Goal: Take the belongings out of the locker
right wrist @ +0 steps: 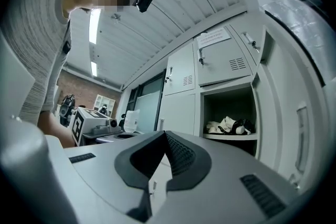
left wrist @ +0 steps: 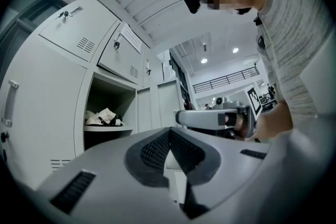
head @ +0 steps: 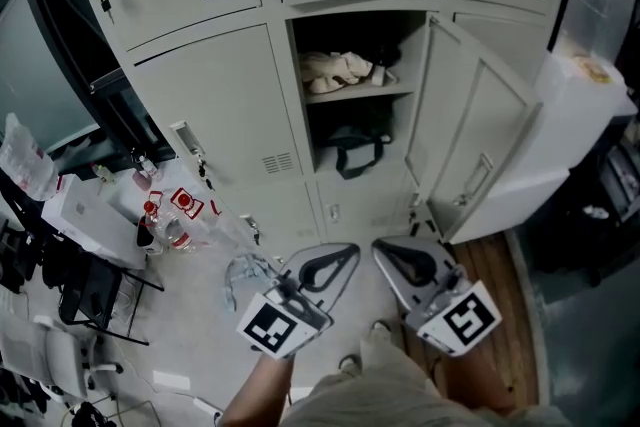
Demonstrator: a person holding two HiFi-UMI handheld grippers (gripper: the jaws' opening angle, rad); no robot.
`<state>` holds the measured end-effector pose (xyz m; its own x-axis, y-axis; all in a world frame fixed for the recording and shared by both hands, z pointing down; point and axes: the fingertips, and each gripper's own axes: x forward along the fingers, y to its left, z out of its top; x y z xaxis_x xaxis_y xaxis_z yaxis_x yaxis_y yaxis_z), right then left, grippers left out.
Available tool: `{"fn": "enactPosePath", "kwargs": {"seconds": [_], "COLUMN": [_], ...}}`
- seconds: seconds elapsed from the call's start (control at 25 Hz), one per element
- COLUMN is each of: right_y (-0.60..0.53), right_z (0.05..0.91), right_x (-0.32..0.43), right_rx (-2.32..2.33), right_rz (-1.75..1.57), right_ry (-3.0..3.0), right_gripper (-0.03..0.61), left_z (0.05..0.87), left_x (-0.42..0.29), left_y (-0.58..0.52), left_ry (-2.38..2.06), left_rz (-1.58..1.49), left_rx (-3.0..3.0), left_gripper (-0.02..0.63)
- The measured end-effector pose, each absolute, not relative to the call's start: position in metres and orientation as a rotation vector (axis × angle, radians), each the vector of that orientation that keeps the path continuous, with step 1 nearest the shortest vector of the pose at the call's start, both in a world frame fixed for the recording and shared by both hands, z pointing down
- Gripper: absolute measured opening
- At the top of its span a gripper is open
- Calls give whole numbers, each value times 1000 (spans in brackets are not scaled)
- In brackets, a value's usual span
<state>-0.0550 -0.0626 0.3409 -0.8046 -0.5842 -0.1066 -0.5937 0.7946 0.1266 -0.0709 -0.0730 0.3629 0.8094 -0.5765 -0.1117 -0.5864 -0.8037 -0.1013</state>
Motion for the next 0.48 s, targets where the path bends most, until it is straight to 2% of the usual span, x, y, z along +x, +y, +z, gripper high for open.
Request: {"fn": "enactPosePath", "kwargs": {"seconds": [0.48], "right_y": [-135], "right_z": [323], "right_x": [-47], "right_rx": [-1000], "right_rz": [233], "right_ry": [2921], "right_gripper": [0], "left_z": [342], "left_x": [-69], "left_y": [-150], "left_ry": [995], "left_rz": [-8], "left_rx": [-2778], "left_gripper": [3]}}
